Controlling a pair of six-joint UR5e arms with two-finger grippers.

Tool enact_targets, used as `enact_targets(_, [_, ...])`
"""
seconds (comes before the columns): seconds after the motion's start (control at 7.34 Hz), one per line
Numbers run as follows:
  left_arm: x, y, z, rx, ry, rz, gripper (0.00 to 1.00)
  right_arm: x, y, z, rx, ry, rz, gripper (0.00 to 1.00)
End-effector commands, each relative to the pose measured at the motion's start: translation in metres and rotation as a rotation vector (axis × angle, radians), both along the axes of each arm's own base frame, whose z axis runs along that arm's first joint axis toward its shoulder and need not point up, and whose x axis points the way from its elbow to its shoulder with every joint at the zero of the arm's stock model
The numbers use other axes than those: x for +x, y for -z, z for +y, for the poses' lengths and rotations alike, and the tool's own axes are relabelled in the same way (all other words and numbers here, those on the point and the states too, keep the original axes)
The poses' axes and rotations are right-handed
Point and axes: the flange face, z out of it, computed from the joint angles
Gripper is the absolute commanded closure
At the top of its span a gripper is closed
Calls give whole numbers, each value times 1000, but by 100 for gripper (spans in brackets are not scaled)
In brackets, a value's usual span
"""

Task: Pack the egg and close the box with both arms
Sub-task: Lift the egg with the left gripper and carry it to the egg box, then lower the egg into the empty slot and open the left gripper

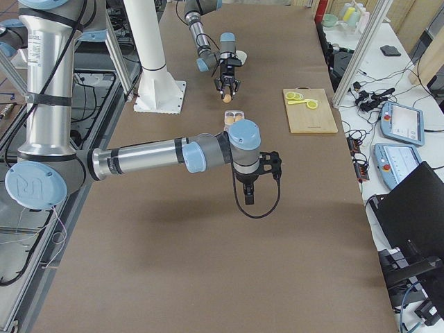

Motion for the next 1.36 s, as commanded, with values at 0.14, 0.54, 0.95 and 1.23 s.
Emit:
enact_targets(0.14, [11, -14, -8, -3, 46, 29, 100, -1, 5, -5, -7, -16, -6, 0])
enact_targets(0.54, [39, -15, 13, -17, 91, 22, 100, -12, 8, -3, -26, 15, -62, 0])
enact_targets(0.95, [57, 11, 23, 8, 130, 35, 100, -31, 18, -8, -74, 4, -93, 0])
enact_targets(1.23, [53, 15, 16, 9, 142, 39, 100, -45, 33, -17, -96, -12, -109, 0])
